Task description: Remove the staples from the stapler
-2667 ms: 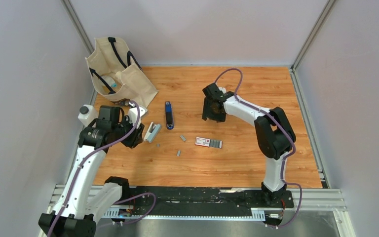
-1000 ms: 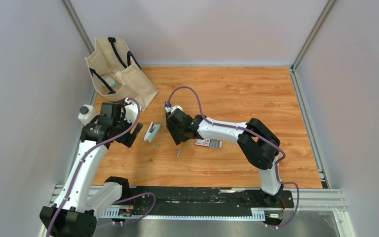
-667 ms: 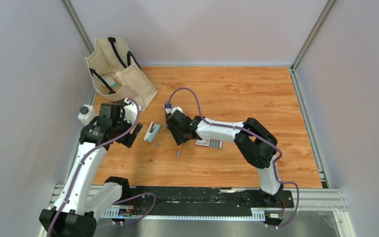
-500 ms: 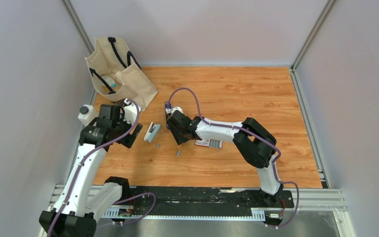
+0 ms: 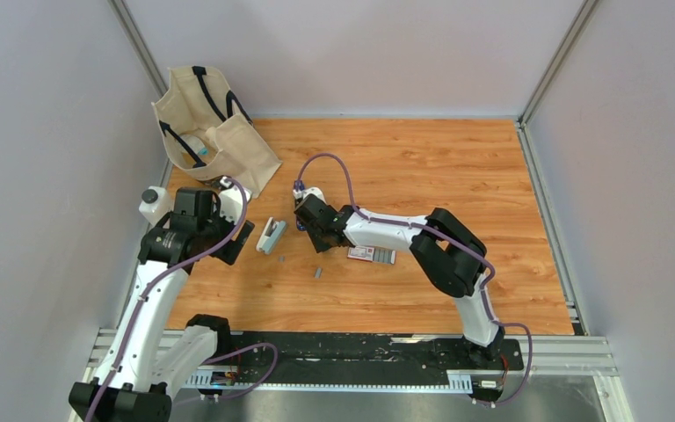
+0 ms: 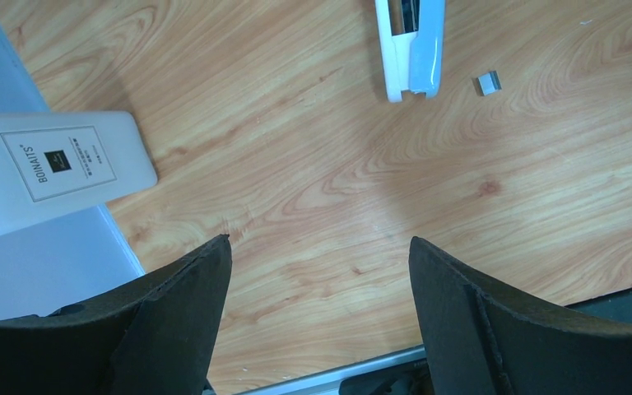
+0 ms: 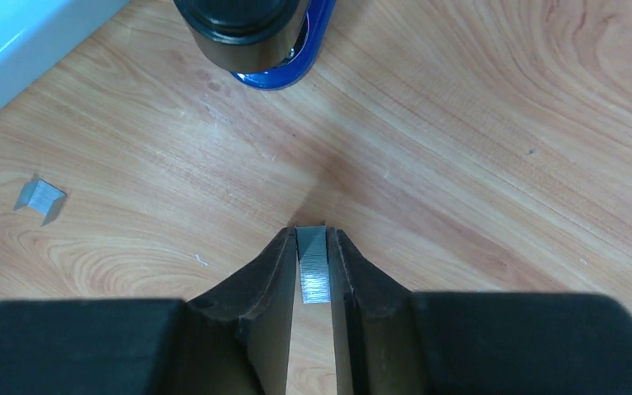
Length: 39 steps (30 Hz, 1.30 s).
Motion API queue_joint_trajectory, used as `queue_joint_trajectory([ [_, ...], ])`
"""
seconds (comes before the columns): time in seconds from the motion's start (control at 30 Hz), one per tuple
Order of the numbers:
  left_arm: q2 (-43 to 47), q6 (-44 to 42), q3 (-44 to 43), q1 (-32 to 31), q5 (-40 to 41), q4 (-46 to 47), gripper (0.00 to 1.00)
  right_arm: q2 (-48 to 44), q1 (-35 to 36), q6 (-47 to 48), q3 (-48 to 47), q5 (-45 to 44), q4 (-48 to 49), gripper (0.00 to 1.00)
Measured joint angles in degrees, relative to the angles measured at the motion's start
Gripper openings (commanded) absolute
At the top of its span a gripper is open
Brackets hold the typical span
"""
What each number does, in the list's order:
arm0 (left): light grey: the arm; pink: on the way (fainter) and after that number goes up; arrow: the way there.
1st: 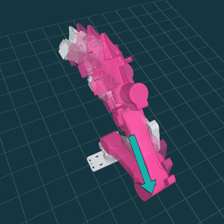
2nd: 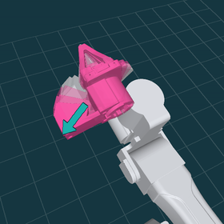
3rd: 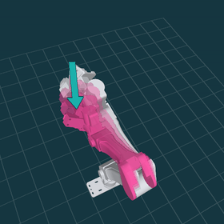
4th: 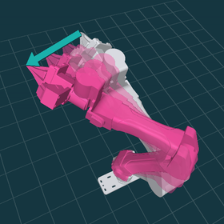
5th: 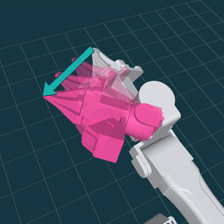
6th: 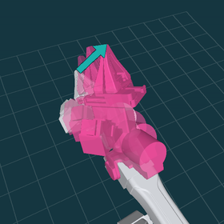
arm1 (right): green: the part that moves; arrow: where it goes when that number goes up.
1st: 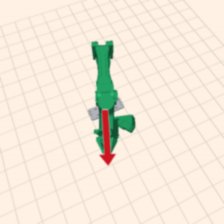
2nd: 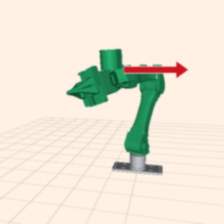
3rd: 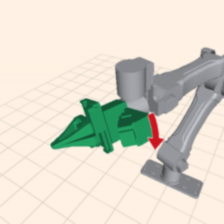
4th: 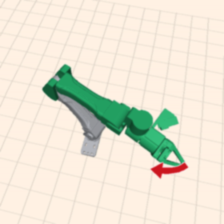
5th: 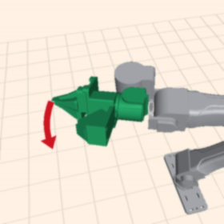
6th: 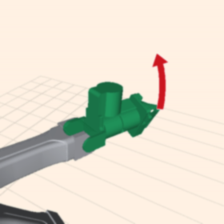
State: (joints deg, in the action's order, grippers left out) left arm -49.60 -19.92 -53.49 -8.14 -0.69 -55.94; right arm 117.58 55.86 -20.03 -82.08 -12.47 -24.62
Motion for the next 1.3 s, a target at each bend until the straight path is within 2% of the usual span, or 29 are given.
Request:
queue_joint_trajectory([
  [0.27,0.7,-0.24,0.39,0.0,-0.39,0.22,0.87,0.31,0.2,-3.78,-1.25,-2.38,-3.06,0.17],
  [0.43,0.76,-0.63,0.96,0.0,-0.57,0.35,0.88,-0.37,0.59,-6.86,-1.88,-5.79,-7.48,0.19],
  [0.8,0.74,-1.27,0.96,0.0,-1.68,0.44,0.88,-11.85,0.37,-17.9,-1.86,-15.43,-20.55,0.19],
  [0.97,0.74,-1.49,0.96,0.0,-2.47,0.44,0.88,-16.63,-0.81,-23.08,2.93,-17.11,-22.73,0.19],
  [1.3,0.74,-2.19,0.98,0.0,-3.56,0.42,0.88,-17.29,-2.71,-29.73,9.33,-18.14,-24.98,0.19],
])
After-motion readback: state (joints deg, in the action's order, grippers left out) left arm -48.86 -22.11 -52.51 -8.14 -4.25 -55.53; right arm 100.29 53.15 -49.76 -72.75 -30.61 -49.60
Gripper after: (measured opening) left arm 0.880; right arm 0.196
